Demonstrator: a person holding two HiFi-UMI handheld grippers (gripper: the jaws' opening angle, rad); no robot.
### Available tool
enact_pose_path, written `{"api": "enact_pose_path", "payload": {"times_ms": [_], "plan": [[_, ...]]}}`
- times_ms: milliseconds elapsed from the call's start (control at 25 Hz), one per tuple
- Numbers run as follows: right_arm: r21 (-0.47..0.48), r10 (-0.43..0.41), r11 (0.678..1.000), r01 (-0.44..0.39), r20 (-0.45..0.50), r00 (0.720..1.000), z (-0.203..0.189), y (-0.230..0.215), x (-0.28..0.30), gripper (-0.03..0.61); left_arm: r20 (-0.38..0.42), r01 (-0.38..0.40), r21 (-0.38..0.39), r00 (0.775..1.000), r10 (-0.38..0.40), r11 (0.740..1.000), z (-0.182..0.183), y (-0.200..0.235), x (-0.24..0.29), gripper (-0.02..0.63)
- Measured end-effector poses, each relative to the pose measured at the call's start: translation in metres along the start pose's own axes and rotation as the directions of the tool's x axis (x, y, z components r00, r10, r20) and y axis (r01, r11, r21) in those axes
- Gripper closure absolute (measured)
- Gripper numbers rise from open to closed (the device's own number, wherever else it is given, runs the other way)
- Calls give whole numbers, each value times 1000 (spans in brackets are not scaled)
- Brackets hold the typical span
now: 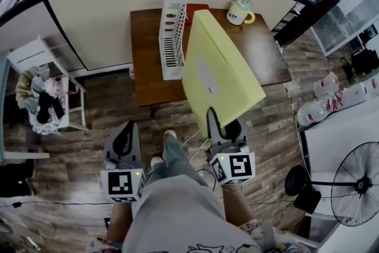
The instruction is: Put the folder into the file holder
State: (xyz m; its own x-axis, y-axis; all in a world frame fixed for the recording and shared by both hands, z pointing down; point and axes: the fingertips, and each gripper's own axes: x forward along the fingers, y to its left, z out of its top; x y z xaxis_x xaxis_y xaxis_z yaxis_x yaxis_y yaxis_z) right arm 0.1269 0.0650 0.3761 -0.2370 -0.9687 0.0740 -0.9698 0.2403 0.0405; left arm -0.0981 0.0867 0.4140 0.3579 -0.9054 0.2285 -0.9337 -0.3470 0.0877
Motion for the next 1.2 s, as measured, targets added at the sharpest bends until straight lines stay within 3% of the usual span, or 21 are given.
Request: {"api": "enact_pose_path", "payload": {"times_ms": [240, 640, 800, 960, 1200], "plan": [[1, 2, 1000, -2, 45, 999, 19, -11, 39, 420, 11, 2, 2, 1000, -2, 1000, 12, 13, 43, 603], [49, 89, 994, -93, 74, 993, 35, -26, 136, 420, 52, -48, 26, 998, 46, 999, 43, 33, 126, 603], [81, 123, 989, -128, 69, 990, 36, -29, 161, 420, 53, -82, 0, 995, 82, 997, 56, 39, 143, 603], [100, 148, 983, -155, 70, 986, 37, -32, 178, 420, 51, -103, 23, 994, 101, 994, 57, 42, 154, 603], [101, 136, 985, -141, 57, 989, 34, -34, 198, 420, 59, -97, 15, 994, 96, 995, 63, 46, 166, 603]]}}
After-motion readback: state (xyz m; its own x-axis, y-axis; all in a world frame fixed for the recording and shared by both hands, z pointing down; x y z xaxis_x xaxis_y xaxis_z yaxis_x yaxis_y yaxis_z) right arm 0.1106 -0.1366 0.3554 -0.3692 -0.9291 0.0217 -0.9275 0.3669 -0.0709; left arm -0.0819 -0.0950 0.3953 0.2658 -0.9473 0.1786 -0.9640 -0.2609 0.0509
